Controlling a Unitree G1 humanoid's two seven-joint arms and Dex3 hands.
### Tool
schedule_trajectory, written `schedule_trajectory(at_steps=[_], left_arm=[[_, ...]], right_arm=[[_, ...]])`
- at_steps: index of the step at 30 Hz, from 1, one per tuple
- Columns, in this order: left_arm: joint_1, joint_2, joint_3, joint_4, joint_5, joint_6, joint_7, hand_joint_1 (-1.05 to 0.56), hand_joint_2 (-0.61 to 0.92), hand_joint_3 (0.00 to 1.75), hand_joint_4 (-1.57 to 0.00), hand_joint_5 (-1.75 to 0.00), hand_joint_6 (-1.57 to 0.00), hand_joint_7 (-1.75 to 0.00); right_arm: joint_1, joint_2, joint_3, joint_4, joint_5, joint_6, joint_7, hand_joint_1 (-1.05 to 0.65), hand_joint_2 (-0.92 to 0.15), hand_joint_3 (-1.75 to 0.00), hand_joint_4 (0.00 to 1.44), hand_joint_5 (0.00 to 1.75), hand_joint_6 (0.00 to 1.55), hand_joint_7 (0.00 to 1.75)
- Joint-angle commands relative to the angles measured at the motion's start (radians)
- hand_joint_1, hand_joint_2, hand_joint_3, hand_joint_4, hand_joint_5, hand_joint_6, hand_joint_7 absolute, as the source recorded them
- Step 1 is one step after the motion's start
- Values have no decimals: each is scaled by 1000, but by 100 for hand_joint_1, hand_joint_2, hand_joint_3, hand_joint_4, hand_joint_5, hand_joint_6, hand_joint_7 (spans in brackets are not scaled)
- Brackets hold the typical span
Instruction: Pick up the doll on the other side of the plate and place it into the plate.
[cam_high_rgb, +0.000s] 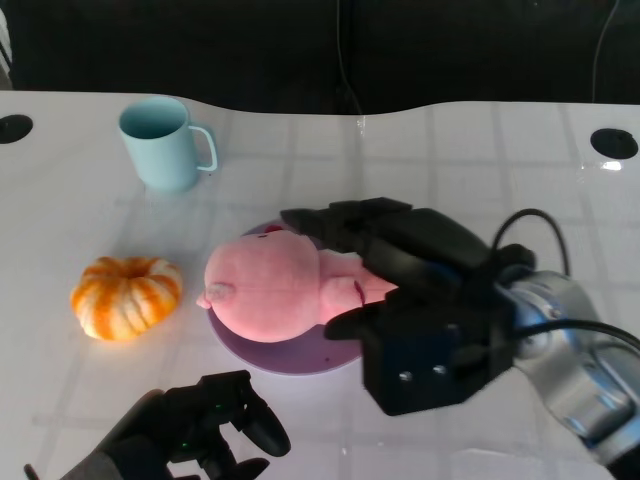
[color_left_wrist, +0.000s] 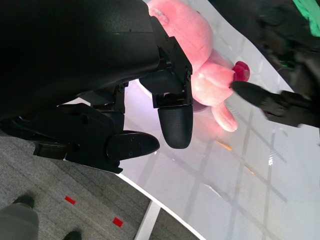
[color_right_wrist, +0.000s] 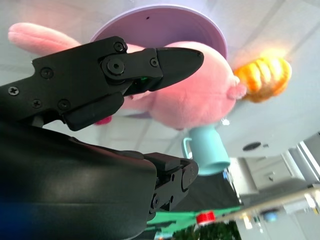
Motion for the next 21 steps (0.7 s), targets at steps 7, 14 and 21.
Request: schedule_trajectory(at_steps=[7,14,21], left_arm=[[-8,7,-2,0,6,-1,0,-12,92,44,-54,-147,-57,-127],[-13,6,-9,-11,17,15,2,-14,92,43,-57,-147,-57,-127],[-13,4,-11,-24,16,32,2,-14,92,43,-57,-150,-56,-127]], right_arm=[[191,-114,-115,-216,51,-87,-32,-77,-92,-31,12,23,19,6],[360,-77,-221,-232,106,-191,-214,-45,-92,-13,44,81,60,19],[501,-49,-296,-283,313,-192,-189,-11,-77,-46,67,120,89,40]])
